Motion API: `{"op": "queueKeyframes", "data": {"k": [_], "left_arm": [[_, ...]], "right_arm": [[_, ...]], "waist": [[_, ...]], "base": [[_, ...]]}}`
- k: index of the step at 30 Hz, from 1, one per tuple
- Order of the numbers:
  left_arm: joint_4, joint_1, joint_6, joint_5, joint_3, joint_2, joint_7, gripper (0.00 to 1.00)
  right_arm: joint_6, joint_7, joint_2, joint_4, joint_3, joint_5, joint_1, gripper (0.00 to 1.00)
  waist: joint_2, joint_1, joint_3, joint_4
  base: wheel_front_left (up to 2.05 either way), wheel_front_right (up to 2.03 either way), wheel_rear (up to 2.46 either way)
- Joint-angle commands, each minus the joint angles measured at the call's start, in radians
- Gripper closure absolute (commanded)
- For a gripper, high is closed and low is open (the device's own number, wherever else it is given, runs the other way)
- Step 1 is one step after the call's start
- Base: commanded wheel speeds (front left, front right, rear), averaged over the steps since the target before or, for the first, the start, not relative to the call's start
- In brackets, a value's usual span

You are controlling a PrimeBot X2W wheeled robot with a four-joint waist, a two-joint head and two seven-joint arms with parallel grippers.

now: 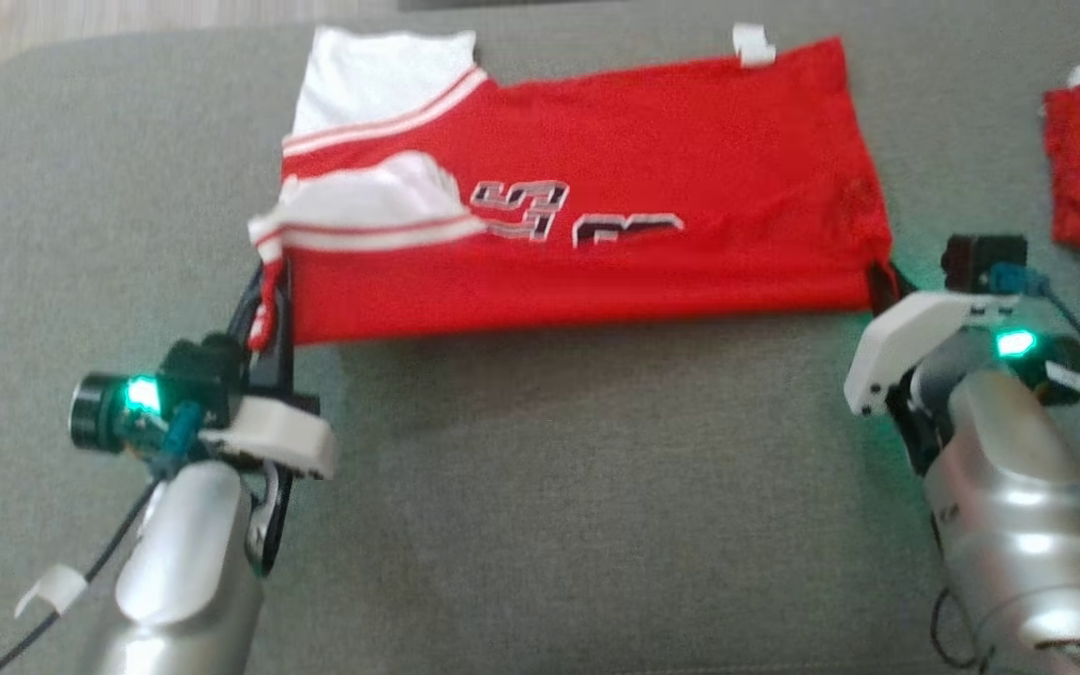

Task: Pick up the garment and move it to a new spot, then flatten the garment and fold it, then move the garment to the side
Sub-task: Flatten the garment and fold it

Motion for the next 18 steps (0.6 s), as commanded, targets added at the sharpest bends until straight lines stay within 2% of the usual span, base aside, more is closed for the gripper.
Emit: {"op": "queueKeyframes", "data": {"k": [1,10,18], "left_arm": [[-0.021,-0.005,0.000,-0.004,0.028,0.039,-0.004,1.00],[-0.038,0.134,-0.026,-0.014,-0.008,0.062,0.057,1.00],[-0.125,0.261,-0.034,-0.032,-0.027,0.089,0.155,1.00]], "right_arm": [[-0.002,0.001,0.006,-0.028,0.012,-0.009,0.010,1.00],[-0.002,0.075,0.006,-0.109,0.035,0.026,0.144,1.00],[-0.002,0.191,0.006,-0.325,0.072,0.094,0.314,1.00]], "waist": [[0.0000,0.0000,-0.035,-0.018],[0.0000,0.0000,-0.139,-0.051],[0.0000,0.0000,-0.184,-0.073]], "base": [[0.00,0.00,0.00],[0.00,0.00,0.00],[0.00,0.00,0.00]]}}
